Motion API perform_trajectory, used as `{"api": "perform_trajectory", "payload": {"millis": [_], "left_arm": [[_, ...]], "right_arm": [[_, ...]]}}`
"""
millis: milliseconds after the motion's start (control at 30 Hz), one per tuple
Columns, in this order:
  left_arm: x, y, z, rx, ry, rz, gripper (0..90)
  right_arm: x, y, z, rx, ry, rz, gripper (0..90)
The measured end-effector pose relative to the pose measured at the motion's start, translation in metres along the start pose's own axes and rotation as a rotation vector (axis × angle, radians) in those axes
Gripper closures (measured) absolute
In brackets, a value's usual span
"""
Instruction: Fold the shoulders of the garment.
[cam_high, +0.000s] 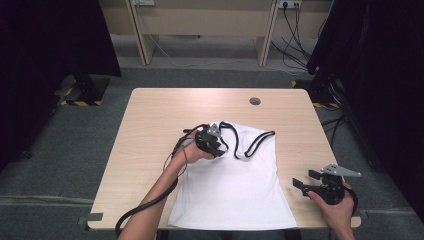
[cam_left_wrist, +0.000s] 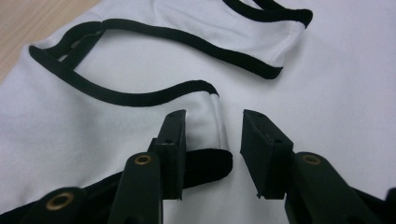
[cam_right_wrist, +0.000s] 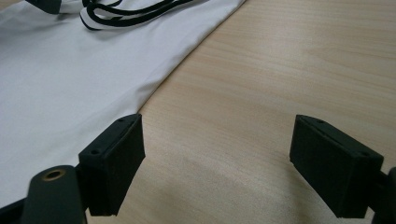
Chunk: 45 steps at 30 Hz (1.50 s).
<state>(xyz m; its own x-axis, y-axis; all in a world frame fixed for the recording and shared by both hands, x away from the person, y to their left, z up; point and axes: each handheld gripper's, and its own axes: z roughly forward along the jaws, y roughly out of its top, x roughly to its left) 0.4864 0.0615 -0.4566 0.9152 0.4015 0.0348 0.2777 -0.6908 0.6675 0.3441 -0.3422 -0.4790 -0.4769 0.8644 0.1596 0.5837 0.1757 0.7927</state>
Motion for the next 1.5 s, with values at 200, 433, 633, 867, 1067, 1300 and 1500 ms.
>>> {"api": "perform_trajectory", "payload": {"millis": [200, 433, 633, 867, 1067, 1300, 1500], "left_arm": [[0.0, -0.002, 0.004, 0.009, 0.012, 0.003, 64.5], [0.0, -0.006, 0.007, 0.015, 0.022, 0.002, 65.4], [0.0, -0.004, 0.008, 0.02, 0.013, 0.0, 71.4], [0.0, -0.004, 0.008, 0.008, 0.021, -0.014, 78.6], [-0.004, -0.003, 0.003, -0.013, 0.037, -0.007, 81.4], [-0.009, -0.004, -0.009, -0.02, 0.044, 0.014, 81.5], [-0.014, -0.005, -0.016, -0.018, 0.054, 0.034, 81.4]], "right_arm": [[0.0, 0.0, 0.0, 0.0, 0.0, 0.002, 18.3], [0.0, 0.0, 0.0, 0.0, 0.0, 0.001, 18.3], [0.0, 0.0, 0.0, -0.001, -0.001, 0.003, 18.3], [0.0, 0.0, 0.0, -0.002, 0.0, 0.003, 18.3], [0.0, 0.0, 0.0, -0.002, 0.0, 0.004, 18.3], [0.0, 0.0, 0.0, 0.0, -0.001, 0.003, 18.3], [0.0, 0.0, 0.0, -0.001, -0.002, 0.002, 18.3]]}}
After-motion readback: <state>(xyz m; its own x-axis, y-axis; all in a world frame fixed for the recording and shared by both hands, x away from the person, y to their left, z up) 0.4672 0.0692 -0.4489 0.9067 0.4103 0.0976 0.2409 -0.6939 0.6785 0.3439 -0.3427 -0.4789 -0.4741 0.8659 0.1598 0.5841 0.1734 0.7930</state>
